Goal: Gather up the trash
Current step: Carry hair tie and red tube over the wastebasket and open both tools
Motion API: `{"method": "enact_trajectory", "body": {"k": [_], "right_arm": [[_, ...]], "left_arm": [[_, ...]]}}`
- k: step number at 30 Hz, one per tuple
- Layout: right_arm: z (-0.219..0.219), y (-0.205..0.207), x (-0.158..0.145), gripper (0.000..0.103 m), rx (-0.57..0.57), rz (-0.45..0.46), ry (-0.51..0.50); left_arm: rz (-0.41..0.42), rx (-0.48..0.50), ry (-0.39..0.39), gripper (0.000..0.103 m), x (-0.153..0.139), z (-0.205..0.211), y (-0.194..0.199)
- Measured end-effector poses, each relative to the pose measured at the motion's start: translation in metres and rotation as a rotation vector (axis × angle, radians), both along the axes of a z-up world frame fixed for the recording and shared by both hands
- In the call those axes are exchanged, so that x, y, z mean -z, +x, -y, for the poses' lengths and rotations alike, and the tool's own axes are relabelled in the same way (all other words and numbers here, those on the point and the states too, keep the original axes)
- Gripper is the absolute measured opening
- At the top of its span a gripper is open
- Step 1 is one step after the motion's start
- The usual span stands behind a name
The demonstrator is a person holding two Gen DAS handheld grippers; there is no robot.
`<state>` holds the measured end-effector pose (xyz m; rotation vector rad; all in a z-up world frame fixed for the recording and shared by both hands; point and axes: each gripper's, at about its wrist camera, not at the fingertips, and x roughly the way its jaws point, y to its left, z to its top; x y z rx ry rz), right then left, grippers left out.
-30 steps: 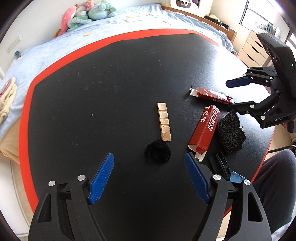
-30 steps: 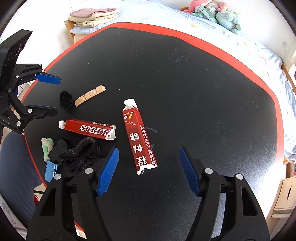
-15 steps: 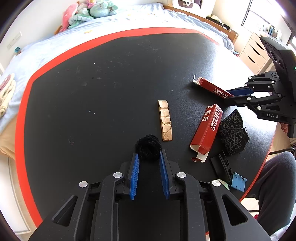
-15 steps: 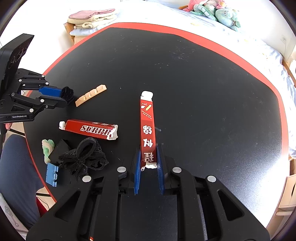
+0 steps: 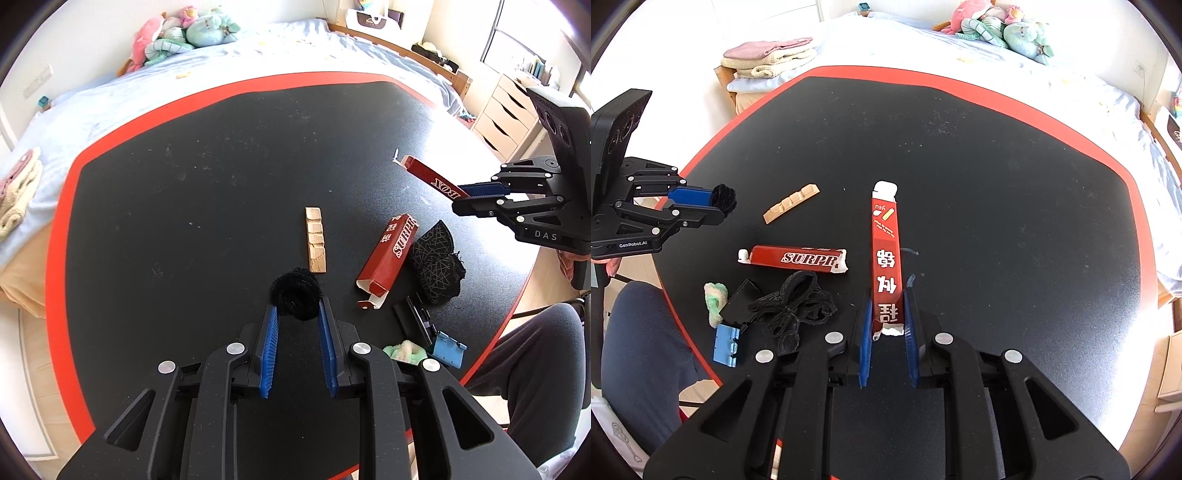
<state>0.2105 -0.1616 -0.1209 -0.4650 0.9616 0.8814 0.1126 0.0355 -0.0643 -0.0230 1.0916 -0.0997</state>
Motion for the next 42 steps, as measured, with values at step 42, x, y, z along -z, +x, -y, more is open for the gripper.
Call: {"method": "enact_trajectory", "body": {"k": [42], "right_arm": [[0.109, -0.227, -0.023, 0.015, 0.052, -0.004, 0.108]], "left_arm": [[0.089, 0.091, -0.123, 0.021, -0.032, 0.110, -0.162]]}}
